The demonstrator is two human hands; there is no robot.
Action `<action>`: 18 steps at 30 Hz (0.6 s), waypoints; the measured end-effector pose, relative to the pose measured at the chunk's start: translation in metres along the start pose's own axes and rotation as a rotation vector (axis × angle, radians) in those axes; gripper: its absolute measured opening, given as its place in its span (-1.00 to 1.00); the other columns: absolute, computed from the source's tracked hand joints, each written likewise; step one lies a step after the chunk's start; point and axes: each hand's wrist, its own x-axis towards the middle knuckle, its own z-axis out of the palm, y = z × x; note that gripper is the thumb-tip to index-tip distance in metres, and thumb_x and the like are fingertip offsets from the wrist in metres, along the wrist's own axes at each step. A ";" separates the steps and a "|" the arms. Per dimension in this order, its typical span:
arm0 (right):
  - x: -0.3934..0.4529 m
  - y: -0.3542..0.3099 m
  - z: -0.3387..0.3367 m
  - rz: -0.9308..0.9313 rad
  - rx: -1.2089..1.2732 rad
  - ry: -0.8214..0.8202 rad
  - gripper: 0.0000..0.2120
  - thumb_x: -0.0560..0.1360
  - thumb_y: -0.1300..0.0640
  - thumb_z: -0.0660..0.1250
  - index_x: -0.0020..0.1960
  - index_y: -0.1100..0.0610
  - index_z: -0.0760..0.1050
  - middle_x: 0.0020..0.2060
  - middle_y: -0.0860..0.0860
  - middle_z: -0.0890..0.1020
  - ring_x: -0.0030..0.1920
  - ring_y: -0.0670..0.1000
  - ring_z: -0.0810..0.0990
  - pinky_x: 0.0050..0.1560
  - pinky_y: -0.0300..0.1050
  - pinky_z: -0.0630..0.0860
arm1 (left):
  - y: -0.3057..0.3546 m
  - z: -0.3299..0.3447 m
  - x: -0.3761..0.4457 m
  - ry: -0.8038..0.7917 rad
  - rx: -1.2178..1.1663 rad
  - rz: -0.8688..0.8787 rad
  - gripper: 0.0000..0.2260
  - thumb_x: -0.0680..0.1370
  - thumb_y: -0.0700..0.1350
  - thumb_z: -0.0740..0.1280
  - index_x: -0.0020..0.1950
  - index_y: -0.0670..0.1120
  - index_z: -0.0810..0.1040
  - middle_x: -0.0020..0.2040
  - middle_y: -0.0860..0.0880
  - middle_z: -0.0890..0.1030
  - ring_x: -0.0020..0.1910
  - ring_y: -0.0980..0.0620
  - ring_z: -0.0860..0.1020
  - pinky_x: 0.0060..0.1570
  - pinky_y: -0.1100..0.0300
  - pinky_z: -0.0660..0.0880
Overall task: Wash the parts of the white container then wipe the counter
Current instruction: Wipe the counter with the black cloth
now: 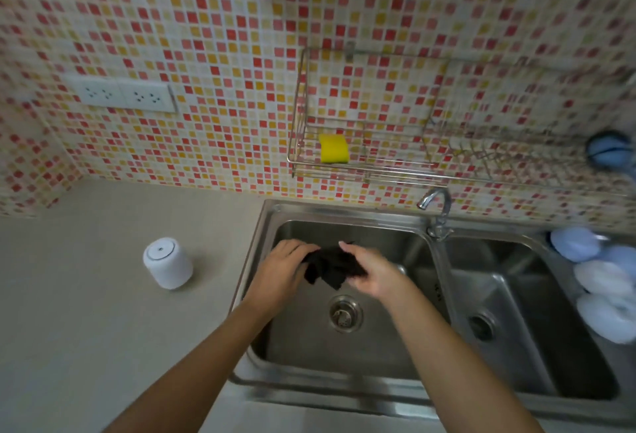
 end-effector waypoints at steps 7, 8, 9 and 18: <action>-0.035 -0.043 -0.043 -0.543 -0.763 -0.133 -0.31 0.44 -0.33 0.29 0.48 -0.14 0.21 0.35 -0.14 0.43 0.35 -0.08 0.39 0.34 -0.04 0.33 | 0.052 -0.026 0.078 -0.008 -0.112 -0.013 -0.80 0.52 -0.24 0.36 0.13 -0.07 0.63 0.03 -0.01 0.67 0.01 0.07 0.61 0.08 0.18 0.53; -0.037 -0.047 -0.045 -0.584 -0.801 -0.198 -0.29 0.39 -0.32 0.35 0.46 -0.17 0.23 0.32 -0.19 0.44 0.32 -0.14 0.41 0.32 -0.09 0.36 | 0.059 -0.031 0.089 -0.012 -0.138 -0.013 -0.81 0.51 -0.24 0.37 0.10 -0.08 0.64 -0.01 -0.01 0.68 -0.03 0.08 0.61 0.04 0.19 0.55; -0.040 -0.051 -0.047 -0.637 -0.867 -0.207 -0.30 0.37 -0.28 0.40 0.44 -0.17 0.26 0.29 -0.21 0.46 0.27 -0.18 0.43 0.27 -0.14 0.39 | 0.066 -0.036 0.100 -0.019 -0.150 -0.013 -0.82 0.51 -0.25 0.38 0.08 -0.09 0.65 -0.03 0.00 0.68 -0.07 0.09 0.61 0.00 0.20 0.55; -0.053 -0.148 -0.080 -1.056 -0.818 0.033 -0.80 0.53 0.21 0.33 0.04 -0.08 0.56 -0.09 -0.21 0.62 -0.05 -0.22 0.58 -0.12 -0.36 0.47 | 0.085 -0.078 0.181 -0.067 -0.278 -0.032 -0.96 0.51 -0.13 0.43 -0.07 -0.07 0.65 -0.22 0.04 0.63 -0.20 0.16 0.57 -0.19 0.26 0.47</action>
